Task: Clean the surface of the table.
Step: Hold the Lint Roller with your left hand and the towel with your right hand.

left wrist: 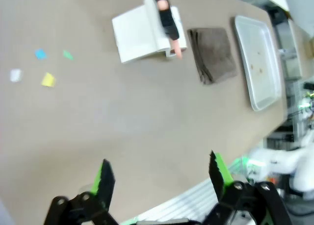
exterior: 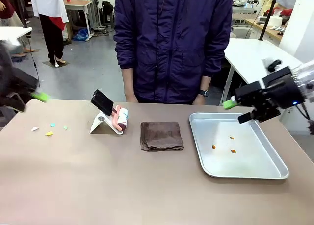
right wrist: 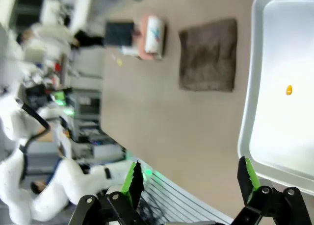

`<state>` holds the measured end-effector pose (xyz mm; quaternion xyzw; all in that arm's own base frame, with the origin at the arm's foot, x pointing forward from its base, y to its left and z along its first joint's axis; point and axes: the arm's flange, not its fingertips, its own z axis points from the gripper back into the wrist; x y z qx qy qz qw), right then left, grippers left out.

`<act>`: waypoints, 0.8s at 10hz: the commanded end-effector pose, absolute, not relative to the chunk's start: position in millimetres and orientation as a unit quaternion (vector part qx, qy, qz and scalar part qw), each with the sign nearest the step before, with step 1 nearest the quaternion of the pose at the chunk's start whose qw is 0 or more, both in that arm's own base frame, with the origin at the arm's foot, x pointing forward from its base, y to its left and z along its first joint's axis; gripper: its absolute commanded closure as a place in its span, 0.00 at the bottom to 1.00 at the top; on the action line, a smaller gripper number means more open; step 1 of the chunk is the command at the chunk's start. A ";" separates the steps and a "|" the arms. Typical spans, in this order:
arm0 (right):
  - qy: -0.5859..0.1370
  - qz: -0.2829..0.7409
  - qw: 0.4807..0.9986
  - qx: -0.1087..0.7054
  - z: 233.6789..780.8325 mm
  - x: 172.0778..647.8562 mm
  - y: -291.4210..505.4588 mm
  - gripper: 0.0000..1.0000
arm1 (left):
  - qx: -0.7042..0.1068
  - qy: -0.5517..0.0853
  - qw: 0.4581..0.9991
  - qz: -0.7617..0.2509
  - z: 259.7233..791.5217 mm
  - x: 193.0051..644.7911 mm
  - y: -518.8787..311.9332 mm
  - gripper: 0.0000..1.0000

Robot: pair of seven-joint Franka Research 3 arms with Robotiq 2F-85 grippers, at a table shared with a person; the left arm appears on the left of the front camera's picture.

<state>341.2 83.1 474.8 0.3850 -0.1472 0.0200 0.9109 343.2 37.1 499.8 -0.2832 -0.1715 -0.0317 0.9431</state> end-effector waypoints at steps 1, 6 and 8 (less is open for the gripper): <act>-0.178 -0.029 0.876 0.448 405.6 238.4 35.5 0.00 | -0.374 -0.221 0.901 -0.006 471.0 305.7 92.3 0.00; -0.262 -0.208 0.786 0.521 365.6 168.1 -85.1 0.00 | -0.483 -0.319 0.809 0.100 423.4 248.7 172.4 0.00; -0.288 -0.241 0.765 0.523 358.7 154.6 -108.6 0.00 | -0.490 -0.329 0.798 0.122 418.9 250.4 149.2 0.00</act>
